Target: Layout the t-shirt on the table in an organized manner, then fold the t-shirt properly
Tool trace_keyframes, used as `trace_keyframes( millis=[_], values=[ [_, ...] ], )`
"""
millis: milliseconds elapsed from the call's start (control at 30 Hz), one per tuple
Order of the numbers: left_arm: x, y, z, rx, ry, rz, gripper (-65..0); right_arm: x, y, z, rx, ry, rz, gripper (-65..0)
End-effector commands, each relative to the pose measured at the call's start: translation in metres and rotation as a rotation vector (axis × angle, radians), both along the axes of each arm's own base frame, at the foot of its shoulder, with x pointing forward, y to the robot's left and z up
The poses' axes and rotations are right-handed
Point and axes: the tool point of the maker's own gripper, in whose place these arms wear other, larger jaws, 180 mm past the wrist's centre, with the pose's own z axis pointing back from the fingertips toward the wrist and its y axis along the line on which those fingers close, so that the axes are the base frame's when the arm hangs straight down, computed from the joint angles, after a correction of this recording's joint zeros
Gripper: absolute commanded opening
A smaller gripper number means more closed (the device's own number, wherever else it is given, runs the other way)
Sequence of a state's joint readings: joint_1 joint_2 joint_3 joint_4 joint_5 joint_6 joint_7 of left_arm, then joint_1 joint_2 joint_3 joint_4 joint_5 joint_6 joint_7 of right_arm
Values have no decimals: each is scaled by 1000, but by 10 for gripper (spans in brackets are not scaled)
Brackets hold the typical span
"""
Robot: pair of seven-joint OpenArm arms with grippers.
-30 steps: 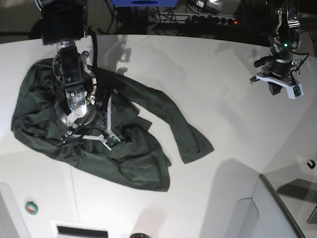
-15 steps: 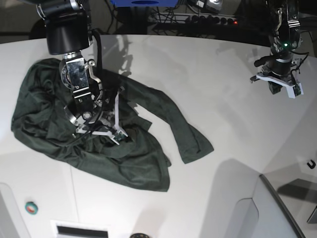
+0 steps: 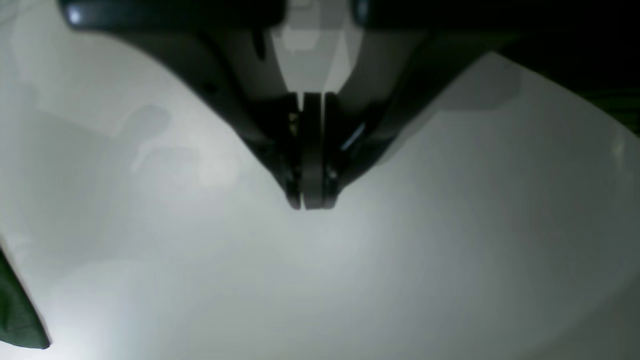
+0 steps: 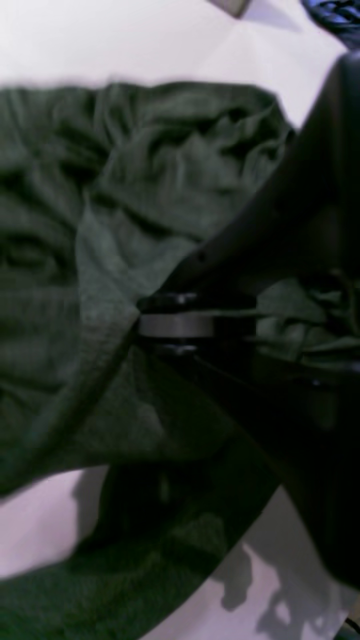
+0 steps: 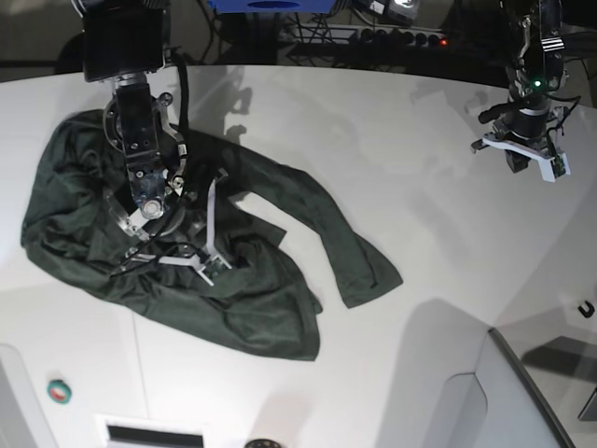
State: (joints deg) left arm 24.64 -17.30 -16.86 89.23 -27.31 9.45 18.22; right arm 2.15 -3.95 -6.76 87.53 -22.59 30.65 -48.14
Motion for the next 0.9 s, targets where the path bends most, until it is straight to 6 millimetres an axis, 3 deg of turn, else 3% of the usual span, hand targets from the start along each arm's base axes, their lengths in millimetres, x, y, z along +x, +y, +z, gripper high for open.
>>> trace_keyframes(
  millis=[0,133,267,400,533,733,867],
  values=[
    [6,7,12,31,-36,-1,-650,11,2,19,7,-63,4,-642],
    [6,7,12,31,-37,-2,-650,27,-7,58,-14,-160,-21,-642],
    [7,8,13,33,-39,-3,-650,57,-35,101,-83,-266,-52,-642],
    [6,8,12,32,-34,-2,-650,81,-58,165,-145,-402,-101,-642],
    [6,8,12,34,-34,-3,-650,96,-64,219,-159,-524,-135,-642],
    [7,8,13,34,-39,-4,-650,115,-92,247,-150,-587,-218,-642],
    [6,8,12,34,-36,-3,-650,137,-122,240,-69,-616,-275,-642]
  ],
)
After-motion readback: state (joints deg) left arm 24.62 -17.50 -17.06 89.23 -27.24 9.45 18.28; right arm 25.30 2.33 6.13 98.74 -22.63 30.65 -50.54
